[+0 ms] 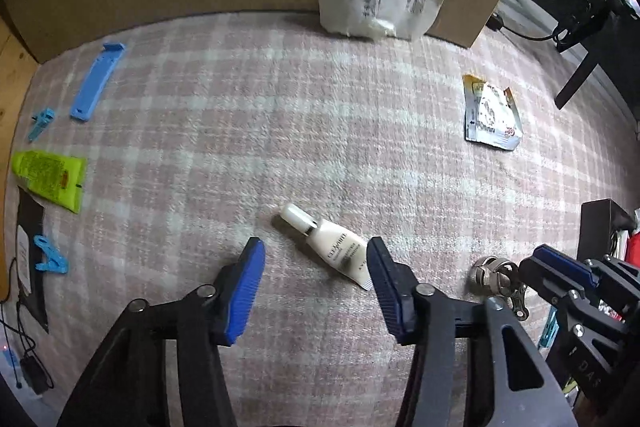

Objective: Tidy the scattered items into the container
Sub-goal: 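Grasp the white cream tube with left tool while right tool grasps the silver metal clamp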

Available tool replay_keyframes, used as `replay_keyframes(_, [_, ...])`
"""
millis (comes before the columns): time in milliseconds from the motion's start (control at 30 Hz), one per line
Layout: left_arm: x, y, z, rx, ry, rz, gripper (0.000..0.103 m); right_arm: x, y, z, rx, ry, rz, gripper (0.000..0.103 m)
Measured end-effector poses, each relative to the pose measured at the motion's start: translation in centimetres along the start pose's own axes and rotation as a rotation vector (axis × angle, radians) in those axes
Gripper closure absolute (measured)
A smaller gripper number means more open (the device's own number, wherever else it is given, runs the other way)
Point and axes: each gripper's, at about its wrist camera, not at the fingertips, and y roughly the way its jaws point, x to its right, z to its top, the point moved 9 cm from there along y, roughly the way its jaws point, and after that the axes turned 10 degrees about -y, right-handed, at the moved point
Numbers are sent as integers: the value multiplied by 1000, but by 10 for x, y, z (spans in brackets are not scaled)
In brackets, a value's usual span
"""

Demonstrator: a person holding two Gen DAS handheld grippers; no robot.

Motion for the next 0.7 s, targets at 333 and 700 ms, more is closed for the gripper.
replay_keyframes(333, [17,4,-1,-3,30,13,62,-8,16,-1,-46,-54,-19,89])
replay_keyframes(700, [14,-5,11,-2,35,-13,85,7,18,-10,-30,92,5,94])
